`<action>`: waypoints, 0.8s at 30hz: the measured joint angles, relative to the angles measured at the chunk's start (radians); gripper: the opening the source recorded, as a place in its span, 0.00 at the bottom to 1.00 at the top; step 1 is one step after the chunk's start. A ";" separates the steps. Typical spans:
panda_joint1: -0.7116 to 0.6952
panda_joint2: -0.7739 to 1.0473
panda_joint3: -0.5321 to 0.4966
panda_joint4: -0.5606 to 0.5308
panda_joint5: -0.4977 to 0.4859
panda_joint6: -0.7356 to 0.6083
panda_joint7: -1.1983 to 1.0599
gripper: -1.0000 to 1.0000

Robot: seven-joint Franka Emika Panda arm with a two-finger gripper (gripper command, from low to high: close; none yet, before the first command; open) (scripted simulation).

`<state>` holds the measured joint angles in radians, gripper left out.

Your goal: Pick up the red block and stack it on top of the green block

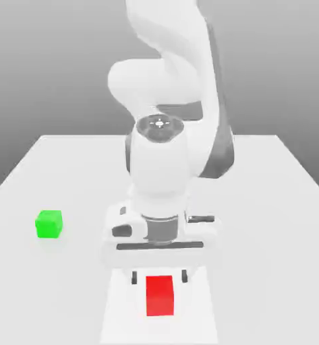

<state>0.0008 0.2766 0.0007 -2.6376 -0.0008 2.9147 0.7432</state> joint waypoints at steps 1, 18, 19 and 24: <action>0.000 0.019 0.000 0.003 0.000 0.016 0.000 0.00; -0.194 -0.280 -0.099 -0.090 -0.085 -0.186 0.066 0.00; -0.242 -0.305 -0.118 -0.106 -0.104 -0.193 0.081 0.00; -0.409 -0.423 -0.220 -0.191 -0.181 -0.223 0.143 0.00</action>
<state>-0.4079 -0.1468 -0.2188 -2.8283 -0.1814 2.6921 0.8858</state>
